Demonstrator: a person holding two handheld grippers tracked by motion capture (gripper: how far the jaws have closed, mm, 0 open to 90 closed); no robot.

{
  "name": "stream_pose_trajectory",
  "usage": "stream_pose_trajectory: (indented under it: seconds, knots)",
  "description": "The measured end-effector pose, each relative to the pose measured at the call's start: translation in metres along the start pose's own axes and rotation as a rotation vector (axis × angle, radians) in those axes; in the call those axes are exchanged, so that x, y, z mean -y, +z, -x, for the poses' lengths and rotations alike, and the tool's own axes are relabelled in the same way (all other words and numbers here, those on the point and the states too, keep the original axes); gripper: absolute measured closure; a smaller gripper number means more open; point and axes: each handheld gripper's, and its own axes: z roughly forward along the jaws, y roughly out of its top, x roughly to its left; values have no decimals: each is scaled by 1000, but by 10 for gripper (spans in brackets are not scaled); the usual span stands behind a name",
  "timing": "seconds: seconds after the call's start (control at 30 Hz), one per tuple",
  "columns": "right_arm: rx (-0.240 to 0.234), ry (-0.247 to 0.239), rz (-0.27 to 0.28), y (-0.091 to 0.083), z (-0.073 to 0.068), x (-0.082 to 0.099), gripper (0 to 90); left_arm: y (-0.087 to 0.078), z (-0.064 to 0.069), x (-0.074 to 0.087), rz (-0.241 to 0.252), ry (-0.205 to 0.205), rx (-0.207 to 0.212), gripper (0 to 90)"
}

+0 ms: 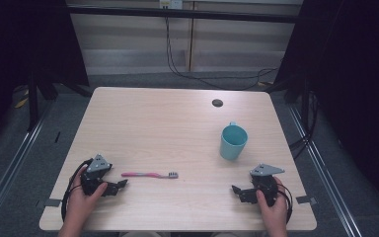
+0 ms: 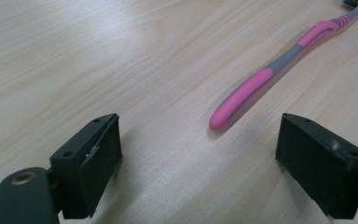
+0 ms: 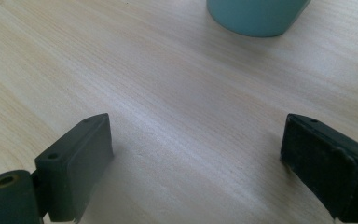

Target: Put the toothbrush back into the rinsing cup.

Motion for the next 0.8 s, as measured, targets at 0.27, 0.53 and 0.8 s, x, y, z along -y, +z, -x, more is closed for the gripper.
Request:
stream_pose_trajectory:
  seconds: [0.27, 0.53, 0.8]
  knots:
    - [0, 0, 0, 0, 0, 0, 84, 0, 0, 0, -3, -2, -7, 134]
    - [0, 0, 0, 0, 0, 0, 84, 1, 1, 0, -5, -5, 3, 120]
    - [-1, 0, 0, 0, 0, 0, 84, 0, 3, -10, -81, 13, 23, 158]
